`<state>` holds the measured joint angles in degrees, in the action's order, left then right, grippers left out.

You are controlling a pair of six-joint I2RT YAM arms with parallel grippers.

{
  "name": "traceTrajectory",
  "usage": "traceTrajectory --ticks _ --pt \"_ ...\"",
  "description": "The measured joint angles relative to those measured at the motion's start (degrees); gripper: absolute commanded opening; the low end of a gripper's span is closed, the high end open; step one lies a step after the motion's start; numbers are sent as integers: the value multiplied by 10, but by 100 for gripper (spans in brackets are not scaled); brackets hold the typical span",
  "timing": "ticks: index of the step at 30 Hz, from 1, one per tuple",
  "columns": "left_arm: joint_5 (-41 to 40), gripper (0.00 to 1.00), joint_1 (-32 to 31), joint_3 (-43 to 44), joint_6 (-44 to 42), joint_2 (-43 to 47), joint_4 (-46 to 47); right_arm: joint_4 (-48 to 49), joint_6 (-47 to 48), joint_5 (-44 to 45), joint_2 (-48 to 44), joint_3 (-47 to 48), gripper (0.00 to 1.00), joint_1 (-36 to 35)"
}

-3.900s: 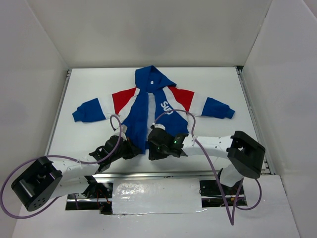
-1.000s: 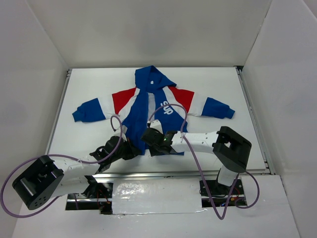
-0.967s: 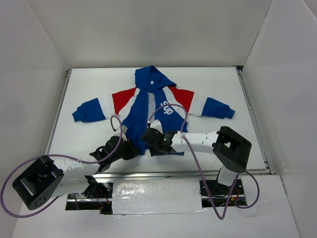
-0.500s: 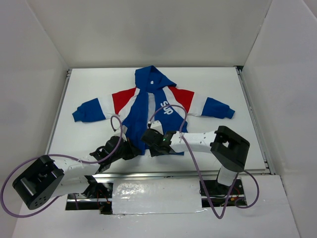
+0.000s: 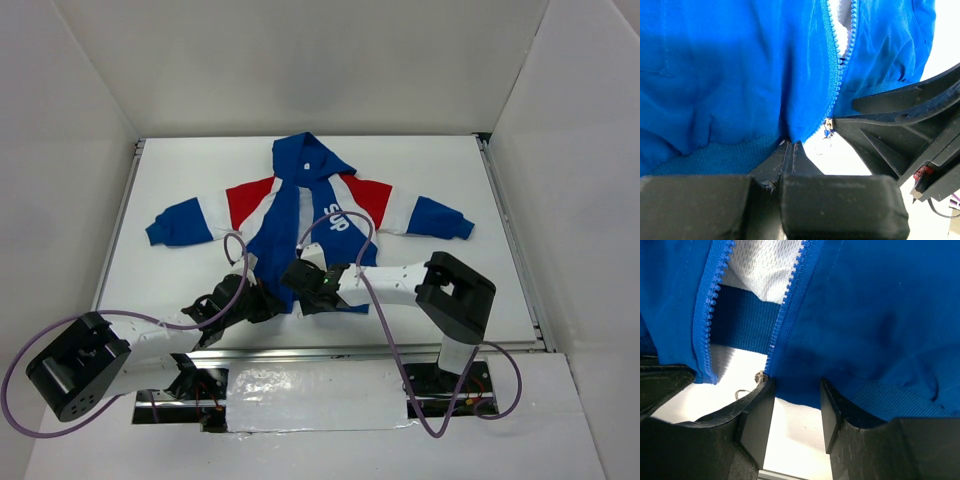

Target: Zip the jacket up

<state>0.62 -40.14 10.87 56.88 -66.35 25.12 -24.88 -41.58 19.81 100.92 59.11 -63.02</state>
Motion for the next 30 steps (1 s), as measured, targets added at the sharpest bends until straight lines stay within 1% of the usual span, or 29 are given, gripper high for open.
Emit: traceTrajectory --ticks 3,4,6,7,8,9,13,19,22,25,30 --pt "1 0 0 0 0 0 0 1 -6 1 4 2 42 0" --pt "1 0 0 0 0 0 0 3 -8 1 5 2 37 0" --pt "2 0 0 0 0 0 0 7 -11 1 6 2 33 0" --pt "2 0 0 0 0 0 0 10 -13 0 6 0 27 1" --pt "2 0 0 0 0 -1 1 16 -16 -1 4 -4 9 2" --pt "2 0 0 0 0 -1 0 21 -17 -3 2 -8 0 3" --pt "2 0 0 0 0 -2 1 55 -42 -16 -12 -37 0 9" --pt "5 0 0 0 0 -11 9 86 -64 -30 -26 -55 0 12" --pt "12 0 0 0 0 -17 17 116 -80 -48 -47 -83 0 12" --pt "26 0 0 1 -4 -18 28 154 -95 -75 -84 -133 0 13" --pt "67 0 0 11 -20 -17 67 281 -107 -138 -189 -267 0 40"
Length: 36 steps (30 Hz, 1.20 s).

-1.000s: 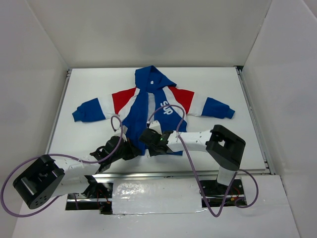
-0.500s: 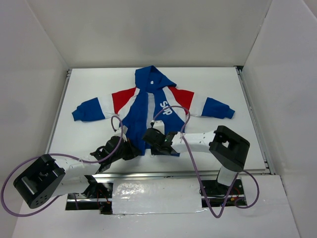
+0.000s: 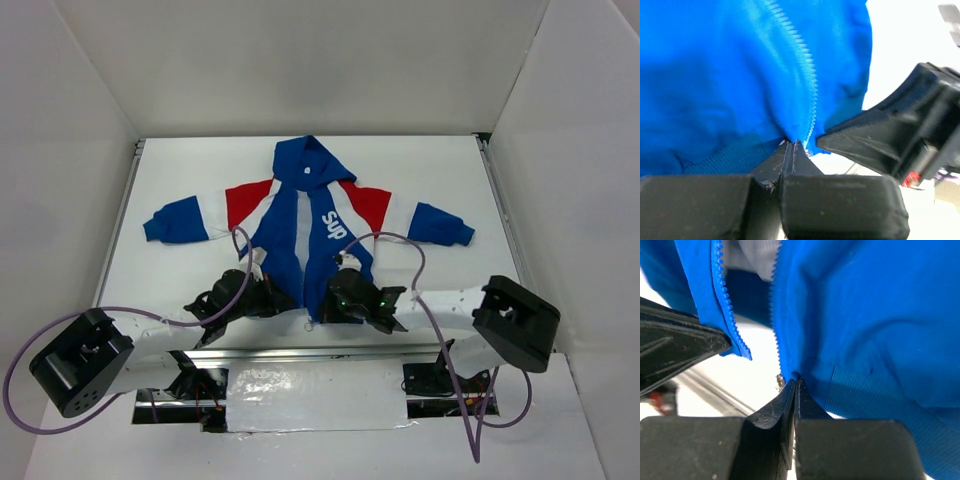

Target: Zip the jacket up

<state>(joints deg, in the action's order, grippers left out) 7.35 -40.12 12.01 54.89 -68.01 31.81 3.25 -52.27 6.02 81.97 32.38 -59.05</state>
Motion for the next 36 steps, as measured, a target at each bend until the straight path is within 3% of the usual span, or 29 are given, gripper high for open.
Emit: traceTrajectory --ticks 7,13,21,36 --pt "28 0 0 12 -4 6 62 202 -21 -42 -100 -128 0 56" --pt "40 0 0 4 26 -5 150 304 -40 -48 -151 -178 0 60" --pt "38 0 0 -17 55 0 213 314 -58 -30 -218 -198 0 65" --pt "-1 0 0 -28 55 48 186 332 -73 -22 -222 -221 0 65"
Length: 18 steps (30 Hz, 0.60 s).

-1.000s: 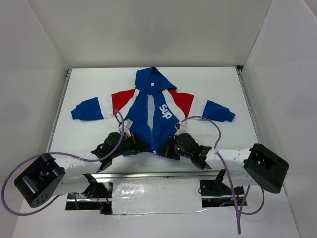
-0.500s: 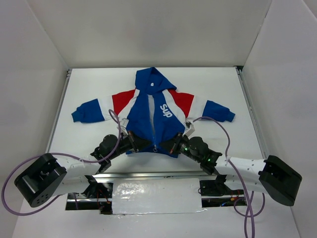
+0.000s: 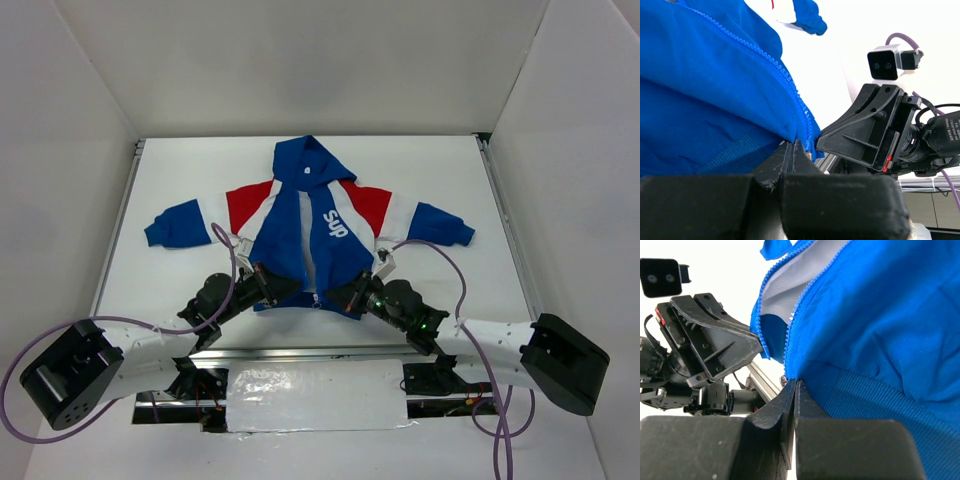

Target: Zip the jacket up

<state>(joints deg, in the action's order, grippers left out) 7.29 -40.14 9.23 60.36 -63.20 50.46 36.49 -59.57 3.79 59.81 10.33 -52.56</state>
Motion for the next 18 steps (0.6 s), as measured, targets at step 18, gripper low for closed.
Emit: traceTrajectory --ticks 18 --pt "1 0 0 0 0 -16 -3 14 5 1 -3 -9 0 0"
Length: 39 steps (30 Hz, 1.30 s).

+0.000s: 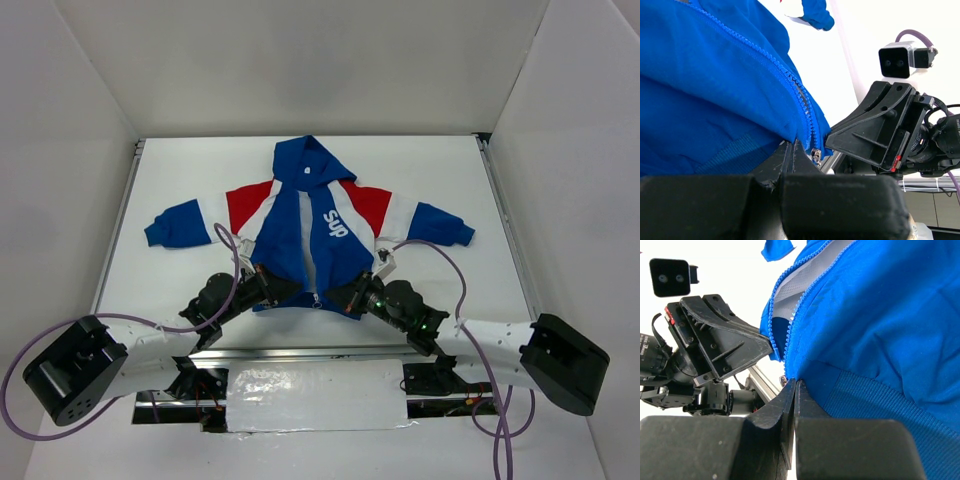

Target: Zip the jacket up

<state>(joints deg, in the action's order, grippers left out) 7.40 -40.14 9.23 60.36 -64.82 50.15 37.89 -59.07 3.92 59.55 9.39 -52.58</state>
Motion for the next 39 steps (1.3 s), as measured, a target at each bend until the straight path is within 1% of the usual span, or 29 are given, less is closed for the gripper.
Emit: traceTrajectory --ticks 25,39 --pt "3 0 0 0 1 -19 8 2 15 3 51 34 0 0" --pt "-3 0 0 0 1 1 -9 2 17 5 51 34 0 0"
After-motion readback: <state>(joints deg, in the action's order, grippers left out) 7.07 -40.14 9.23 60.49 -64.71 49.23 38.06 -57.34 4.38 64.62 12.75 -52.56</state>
